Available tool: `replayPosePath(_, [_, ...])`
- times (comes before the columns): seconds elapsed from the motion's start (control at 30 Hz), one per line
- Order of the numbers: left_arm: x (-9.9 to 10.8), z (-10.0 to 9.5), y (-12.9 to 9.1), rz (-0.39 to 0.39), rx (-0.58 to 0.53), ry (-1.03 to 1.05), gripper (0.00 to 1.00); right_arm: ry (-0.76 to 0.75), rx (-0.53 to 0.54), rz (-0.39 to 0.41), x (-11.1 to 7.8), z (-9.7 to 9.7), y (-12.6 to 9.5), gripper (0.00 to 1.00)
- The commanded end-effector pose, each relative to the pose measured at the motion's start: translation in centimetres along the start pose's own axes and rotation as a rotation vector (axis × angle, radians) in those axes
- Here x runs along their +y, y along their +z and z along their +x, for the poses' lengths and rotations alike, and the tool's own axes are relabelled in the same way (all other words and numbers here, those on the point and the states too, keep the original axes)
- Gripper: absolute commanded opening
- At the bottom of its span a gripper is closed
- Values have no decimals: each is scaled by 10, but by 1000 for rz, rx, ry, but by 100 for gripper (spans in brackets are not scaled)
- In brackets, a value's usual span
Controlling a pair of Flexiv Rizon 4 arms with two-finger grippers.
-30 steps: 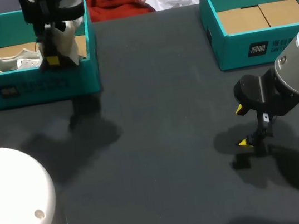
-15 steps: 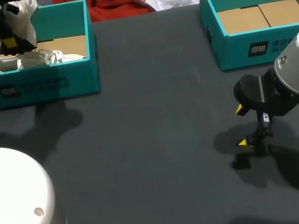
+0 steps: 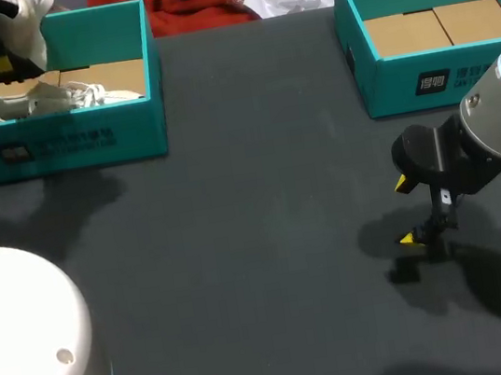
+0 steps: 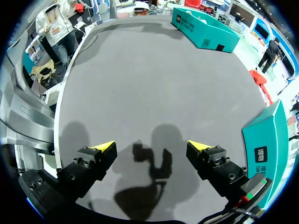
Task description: Take the shoe out of the shoebox, open the shoe tongue, remove and reinsert the insole, then place the shoe into the shoebox
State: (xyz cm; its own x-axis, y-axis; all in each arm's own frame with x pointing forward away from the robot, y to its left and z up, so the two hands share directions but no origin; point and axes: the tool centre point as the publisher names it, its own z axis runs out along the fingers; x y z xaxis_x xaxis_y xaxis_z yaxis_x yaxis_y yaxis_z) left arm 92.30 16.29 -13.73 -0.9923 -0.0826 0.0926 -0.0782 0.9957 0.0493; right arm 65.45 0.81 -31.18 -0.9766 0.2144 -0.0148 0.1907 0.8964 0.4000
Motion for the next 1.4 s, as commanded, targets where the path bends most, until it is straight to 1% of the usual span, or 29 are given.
replayPosePath(0.03, [24,-77,-6,-8,80,-1,0,0,-3,0,-1,2,-1,100])
replayPosePath(0.1, [32,-94,-6,-32,69,-1,0,0,-3,0,-1,2,-1,100])
replayPosePath(0.17, [39,-110,-9,-30,71,-23,0,0,-3,0,-1,2,-1,100])
replayPosePath(0.23, [46,-122,-11,-42,74,1,0,0,-3,0,-1,2,-1,100])
replayPosePath(0.3, [53,-129,-11,-44,64,14,0,0,-3,0,-1,2,-1,100])
replayPosePath(0.73, [53,-129,-11,-44,64,14,0,0,-3,0,-1,2,-1,100])
replayPosePath(0.8, [54,-130,-10,-49,30,104,0,0,-3,0,-1,2,-1,100])
replayPosePath(0.87, [61,-136,-10,-38,31,195,0,0,-3,0,-1,2,-1,100])
replayPosePath(0.97, [72,-144,-10,-48,16,277,0,0,-3,0,-1,2,-1,100])
replayPosePath(1.03, [79,-150,-9,-66,15,348,0,0,-3,0,-1,2,-1,100])
replayPosePath(1.1, [87,-155,-9,-91,-13,373,0,0,-3,0,-1,2,-1,100])
replayPosePath(1.13, [92,-157,-9,-98,-22,429,0,0,-3,0,-1,2,-1,100])
replayPosePath(1.2, [99,-163,-11,-91,-28,452,0,0,-3,0,-1,2,-1,100])
replayPosePath(1.27, [110,-170,-13,-74,-36,592,0,0,-3,0,-1,2,-1,100])
replayPosePath(1.3, [112,-172,-13,-69,-37,641,0,0,-3,0,-1,2,-1,100])
replayPosePath(1.4, [112,-172,-13,-69,-37,641,0,0,-3,0,-1,2,-1,100])
